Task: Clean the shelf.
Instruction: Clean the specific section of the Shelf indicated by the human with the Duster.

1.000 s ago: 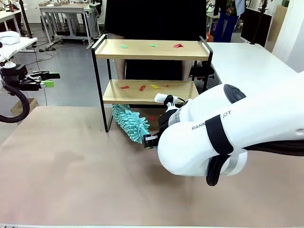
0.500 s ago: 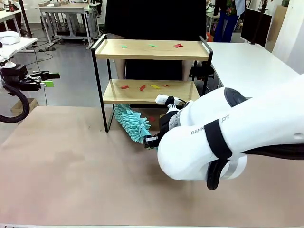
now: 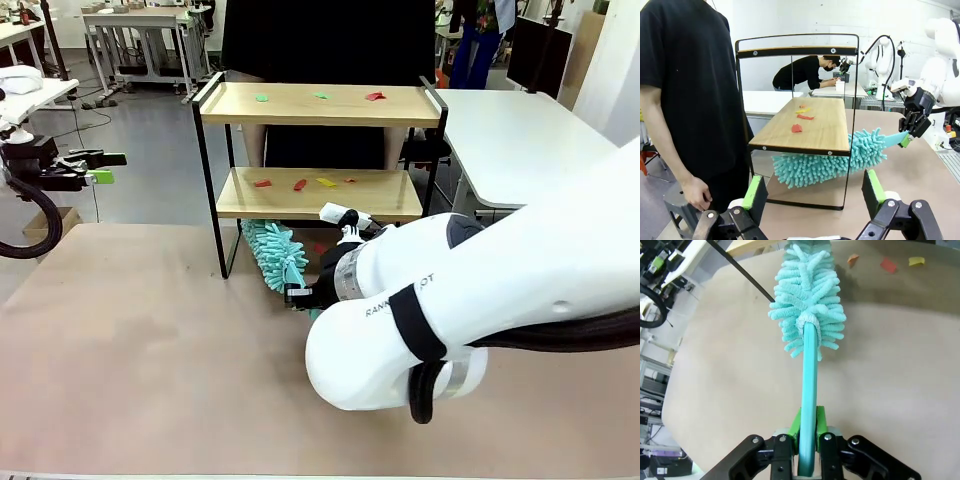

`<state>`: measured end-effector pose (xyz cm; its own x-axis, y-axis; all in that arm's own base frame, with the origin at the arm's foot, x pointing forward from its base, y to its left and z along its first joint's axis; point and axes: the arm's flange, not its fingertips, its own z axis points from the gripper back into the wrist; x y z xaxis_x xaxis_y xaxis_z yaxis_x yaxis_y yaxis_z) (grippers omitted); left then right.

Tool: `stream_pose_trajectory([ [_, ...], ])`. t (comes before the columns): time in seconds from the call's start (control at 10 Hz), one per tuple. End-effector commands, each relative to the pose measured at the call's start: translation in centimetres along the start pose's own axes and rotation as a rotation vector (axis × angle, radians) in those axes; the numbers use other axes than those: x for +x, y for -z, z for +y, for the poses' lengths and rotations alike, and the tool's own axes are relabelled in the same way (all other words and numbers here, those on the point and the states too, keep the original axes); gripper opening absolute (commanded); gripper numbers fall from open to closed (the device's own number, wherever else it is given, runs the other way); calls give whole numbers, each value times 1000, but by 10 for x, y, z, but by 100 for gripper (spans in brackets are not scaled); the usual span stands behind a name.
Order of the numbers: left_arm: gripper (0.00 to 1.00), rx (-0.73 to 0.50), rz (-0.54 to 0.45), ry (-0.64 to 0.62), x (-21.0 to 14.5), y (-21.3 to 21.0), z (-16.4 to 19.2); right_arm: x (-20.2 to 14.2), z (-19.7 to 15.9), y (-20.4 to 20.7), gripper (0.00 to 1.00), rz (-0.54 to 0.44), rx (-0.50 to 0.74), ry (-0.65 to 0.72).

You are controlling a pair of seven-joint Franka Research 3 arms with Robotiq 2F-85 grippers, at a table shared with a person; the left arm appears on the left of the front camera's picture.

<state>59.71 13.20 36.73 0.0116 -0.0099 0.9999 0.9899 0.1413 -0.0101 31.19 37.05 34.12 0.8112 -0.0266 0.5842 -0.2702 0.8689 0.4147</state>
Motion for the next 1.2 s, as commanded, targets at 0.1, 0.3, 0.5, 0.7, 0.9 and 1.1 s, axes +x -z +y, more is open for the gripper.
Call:
stream_pose_trajectory([
  [0.1,100,-2,1,10,2,0,-2,7,46,20,12,-64,-12,45],
  [0.3,100,-2,1,10,2,0,-2,12,57,30,12,-76,-11,57],
  [0.5,100,-2,1,10,2,0,-2,20,68,37,12,-97,-13,67],
  [0.7,100,-2,1,10,2,0,-2,27,76,42,12,-110,-11,84],
  [0.9,100,-2,1,10,2,0,-2,34,80,48,12,-113,-21,104],
  [1.1,100,-2,1,10,2,0,-2,37,82,59,12,-100,-38,118],
])
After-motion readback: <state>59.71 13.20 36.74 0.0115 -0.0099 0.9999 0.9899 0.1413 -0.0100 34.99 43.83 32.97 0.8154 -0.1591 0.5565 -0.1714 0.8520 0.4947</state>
